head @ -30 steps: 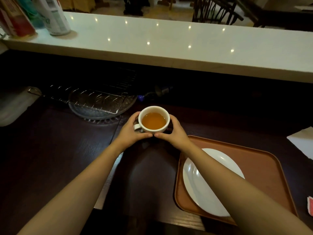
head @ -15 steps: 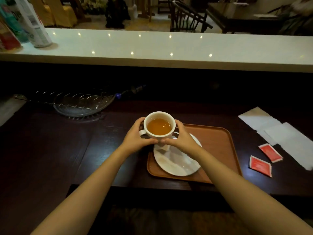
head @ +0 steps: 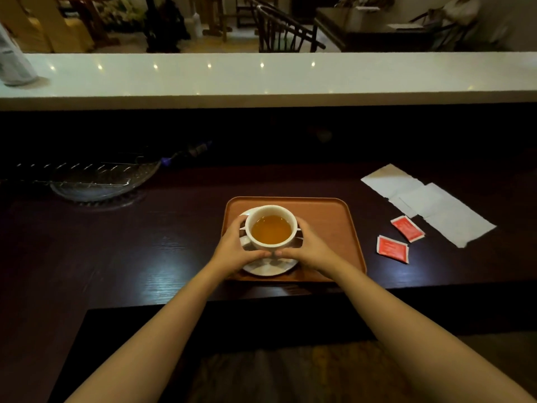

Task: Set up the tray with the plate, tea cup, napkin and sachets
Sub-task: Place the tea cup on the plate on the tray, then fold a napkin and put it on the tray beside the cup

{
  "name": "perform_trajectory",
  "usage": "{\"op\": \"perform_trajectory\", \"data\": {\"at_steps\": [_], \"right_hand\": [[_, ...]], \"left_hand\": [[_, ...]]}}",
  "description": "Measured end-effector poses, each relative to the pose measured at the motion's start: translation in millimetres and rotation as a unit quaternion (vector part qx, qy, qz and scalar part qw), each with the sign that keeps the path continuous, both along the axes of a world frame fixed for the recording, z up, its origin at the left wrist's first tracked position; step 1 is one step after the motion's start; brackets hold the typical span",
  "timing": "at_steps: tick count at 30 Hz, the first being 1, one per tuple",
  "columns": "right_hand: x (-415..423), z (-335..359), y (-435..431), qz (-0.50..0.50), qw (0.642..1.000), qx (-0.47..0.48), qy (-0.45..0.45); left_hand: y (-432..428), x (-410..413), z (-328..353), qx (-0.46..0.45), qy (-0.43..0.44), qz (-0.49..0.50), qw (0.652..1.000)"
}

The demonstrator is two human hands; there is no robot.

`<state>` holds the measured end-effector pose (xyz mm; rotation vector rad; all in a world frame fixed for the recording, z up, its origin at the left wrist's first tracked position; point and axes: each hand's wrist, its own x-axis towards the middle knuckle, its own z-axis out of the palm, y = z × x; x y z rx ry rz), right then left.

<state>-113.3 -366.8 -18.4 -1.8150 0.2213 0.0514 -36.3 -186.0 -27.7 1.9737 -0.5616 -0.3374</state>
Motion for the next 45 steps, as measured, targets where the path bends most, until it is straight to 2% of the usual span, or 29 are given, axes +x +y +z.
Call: {"op": "perform_trajectory", "data": {"at_steps": [10,12,14,16,19,22,26,33,40,45], "right_hand": [[15,-13,-4,-0.010,1.000,-0.018,-0.005],[19,-15,-6,-0.001,0.999,-0.039,-0.003],[19,-15,-12,0.016,0.998,-0.058,0.019],[17,-13,-23,0.005,0.997,-0.073,0.035],[9,-4,-44,-0.060,0.992,-0.112,0.007],[-7,6,-69,-0.089,0.982,-0.169,-0.011],[-30,17,-110,-0.123,0.966,-0.227,0.005],[-82,24,-193,-0.201,0.935,-0.292,0.020],[-137,11,-303,-0.184,0.901,-0.377,0.109],[-156,-11,-376,-0.135,0.885,-0.434,0.102]], "left_hand": [[-1,12,2,0.014,-0.002,-0.024,1.000],[-1,15,8,0.038,0.005,-0.034,0.999],[-1,20,19,0.070,0.014,-0.001,0.997],[-6,28,36,0.086,-0.028,0.036,0.995],[-25,36,65,0.072,-0.110,0.046,0.990],[-57,37,82,0.063,-0.120,0.014,0.991],[-111,24,88,0.046,-0.093,-0.042,0.994],[-217,-18,76,0.081,-0.109,-0.147,0.980],[-334,-74,46,0.133,-0.151,-0.230,0.952],[-413,-114,12,0.171,-0.170,-0.233,0.942]]}}
